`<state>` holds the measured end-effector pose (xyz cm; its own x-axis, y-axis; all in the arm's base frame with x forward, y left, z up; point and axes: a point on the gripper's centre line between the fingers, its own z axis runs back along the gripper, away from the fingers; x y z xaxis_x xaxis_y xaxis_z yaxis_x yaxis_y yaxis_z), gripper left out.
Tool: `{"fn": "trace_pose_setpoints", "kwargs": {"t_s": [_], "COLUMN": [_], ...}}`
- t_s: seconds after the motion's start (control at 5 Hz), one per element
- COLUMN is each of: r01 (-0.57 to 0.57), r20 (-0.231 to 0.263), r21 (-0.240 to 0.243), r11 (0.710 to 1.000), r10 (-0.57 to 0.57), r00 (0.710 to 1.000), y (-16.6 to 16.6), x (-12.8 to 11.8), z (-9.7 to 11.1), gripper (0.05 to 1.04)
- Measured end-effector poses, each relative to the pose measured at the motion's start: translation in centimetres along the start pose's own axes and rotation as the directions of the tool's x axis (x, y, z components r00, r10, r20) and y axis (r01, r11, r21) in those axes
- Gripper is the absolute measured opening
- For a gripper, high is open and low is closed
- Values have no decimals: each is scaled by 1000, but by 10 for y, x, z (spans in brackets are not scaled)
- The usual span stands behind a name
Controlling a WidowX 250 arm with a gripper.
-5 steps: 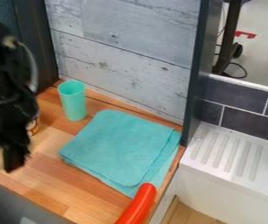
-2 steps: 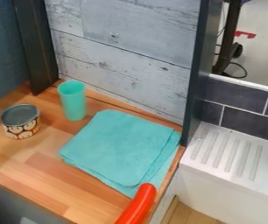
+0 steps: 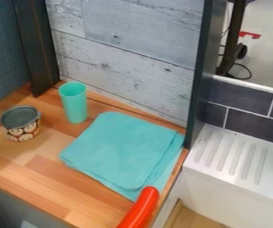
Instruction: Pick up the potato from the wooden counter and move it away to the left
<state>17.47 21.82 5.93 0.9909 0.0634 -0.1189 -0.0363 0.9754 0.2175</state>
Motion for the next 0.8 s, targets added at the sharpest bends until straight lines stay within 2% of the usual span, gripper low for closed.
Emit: {"fn": "trace_pose_setpoints", "kwargs": {"t_s": [0.4, 0.6, 0.8], "r01": [-45, -44, -35], "r20": [-26, -41, -79], "r21": [9, 2, 14], "r11": [999, 999, 999], "r10": [45, 44, 36], "r00": [999, 998, 996], "y": [21, 24, 27], "x": [11, 18, 21], "z": [-19, -35, -50], "gripper": [613, 613, 613]}}
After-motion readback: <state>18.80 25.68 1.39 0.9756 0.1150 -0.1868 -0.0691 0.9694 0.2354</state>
